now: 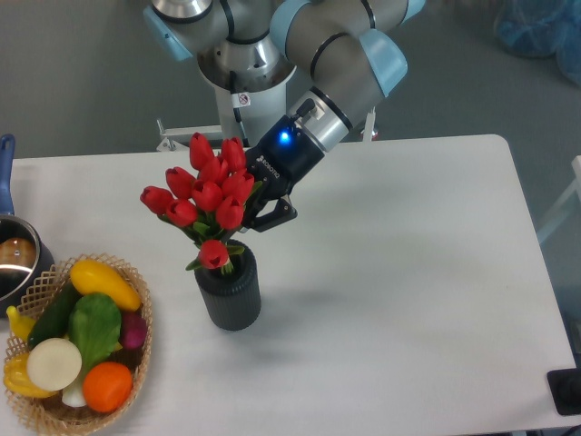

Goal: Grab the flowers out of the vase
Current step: 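Lift the tulip bouquet straight up out of the grey vase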

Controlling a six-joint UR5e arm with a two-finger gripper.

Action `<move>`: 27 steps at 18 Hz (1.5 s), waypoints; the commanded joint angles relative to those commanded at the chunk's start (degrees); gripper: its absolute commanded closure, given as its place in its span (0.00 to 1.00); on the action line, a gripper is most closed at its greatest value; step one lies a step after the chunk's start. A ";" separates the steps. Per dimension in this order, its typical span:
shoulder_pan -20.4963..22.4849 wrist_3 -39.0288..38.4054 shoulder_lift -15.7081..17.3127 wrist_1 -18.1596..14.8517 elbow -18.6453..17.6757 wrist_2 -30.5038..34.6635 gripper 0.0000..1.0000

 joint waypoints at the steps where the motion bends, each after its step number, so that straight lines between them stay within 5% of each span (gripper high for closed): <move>1: 0.52 0.00 0.27 -0.09 0.00 -0.87 0.56; 16: 4.40 -1.93 2.64 -0.26 0.09 -10.63 0.56; 27: 5.72 -5.62 4.75 -0.26 0.00 -12.04 0.56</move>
